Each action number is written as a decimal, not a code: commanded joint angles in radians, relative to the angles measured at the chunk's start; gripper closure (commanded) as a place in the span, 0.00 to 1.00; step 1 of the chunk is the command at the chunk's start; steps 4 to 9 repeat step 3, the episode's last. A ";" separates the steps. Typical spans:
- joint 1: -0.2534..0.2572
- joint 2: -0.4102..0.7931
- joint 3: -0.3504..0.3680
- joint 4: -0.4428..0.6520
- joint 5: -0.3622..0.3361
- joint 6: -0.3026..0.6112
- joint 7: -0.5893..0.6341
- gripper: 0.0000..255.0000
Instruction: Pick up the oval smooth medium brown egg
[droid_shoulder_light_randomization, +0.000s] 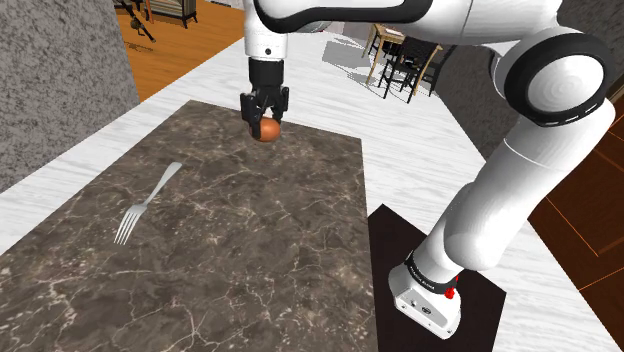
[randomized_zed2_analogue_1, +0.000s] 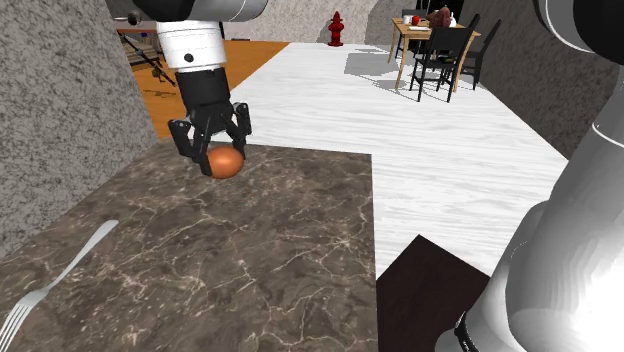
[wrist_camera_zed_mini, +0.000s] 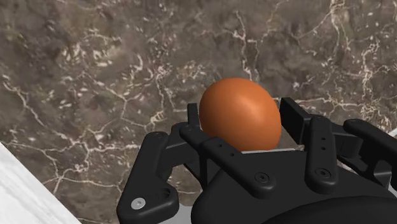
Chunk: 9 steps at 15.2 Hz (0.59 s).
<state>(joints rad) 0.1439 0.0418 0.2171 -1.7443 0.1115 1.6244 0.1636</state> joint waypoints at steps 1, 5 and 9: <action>-0.001 -0.001 -0.001 0.025 0.000 -0.026 0.002 1.00; -0.001 -0.001 -0.001 0.027 0.000 -0.028 0.002 1.00; -0.001 -0.001 -0.001 0.027 0.000 -0.028 0.002 1.00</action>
